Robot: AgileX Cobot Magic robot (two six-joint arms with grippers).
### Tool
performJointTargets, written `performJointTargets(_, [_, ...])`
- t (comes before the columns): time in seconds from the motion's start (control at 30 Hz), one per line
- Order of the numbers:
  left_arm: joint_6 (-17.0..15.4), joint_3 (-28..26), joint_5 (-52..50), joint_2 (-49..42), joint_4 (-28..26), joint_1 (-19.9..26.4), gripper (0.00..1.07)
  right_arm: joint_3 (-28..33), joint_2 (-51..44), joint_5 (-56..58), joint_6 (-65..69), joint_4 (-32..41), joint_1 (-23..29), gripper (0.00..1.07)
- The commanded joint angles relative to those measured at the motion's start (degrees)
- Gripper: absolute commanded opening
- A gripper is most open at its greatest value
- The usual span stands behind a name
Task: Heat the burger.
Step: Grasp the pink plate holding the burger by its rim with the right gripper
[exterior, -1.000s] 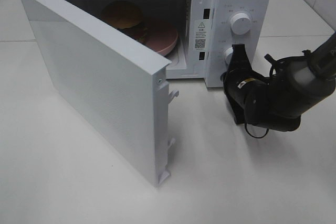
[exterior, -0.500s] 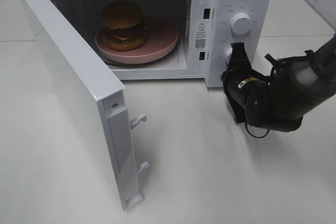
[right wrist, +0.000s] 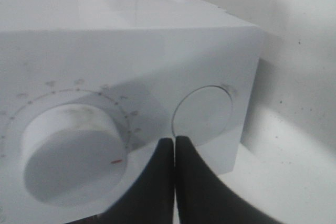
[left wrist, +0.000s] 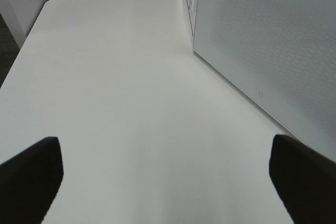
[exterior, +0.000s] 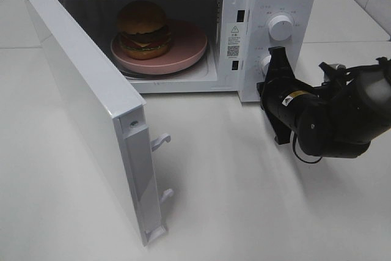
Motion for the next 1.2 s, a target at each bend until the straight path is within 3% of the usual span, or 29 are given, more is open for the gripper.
performJointTargets(0.03, [-0.3, 0.2, -0.3, -0.2, -0.1, 0.1, 1.0, 1.0, -2.5, 0.7, -1.0, -0.8, 0.1, 0.0])
performJointTargets(0.2, [-0.3, 0.2, -0.3, -0.2, -0.1, 0.1, 1.0, 2.4, -5.5, 4.0, -2.2, -2.7, 0.1, 0.0])
performJointTargets(0.43, [-0.3, 0.2, -0.3, -0.2, -0.1, 0.1, 1.0, 3.3, -12.8, 18.0, -7.8, -9.3, 0.1, 0.0])
performJointTargets(0.67, [-0.3, 0.2, -0.3, -0.2, -0.1, 0.1, 1.0, 3.3, -17.9, 28.1, -15.5, -11.2, 0.1, 0.0])
performJointTargets(1.2, [-0.3, 0.2, -0.3, -0.2, -0.1, 0.1, 1.0, 3.1, -28.9, 56.8, -55.2, -11.7, 0.1, 0.0])
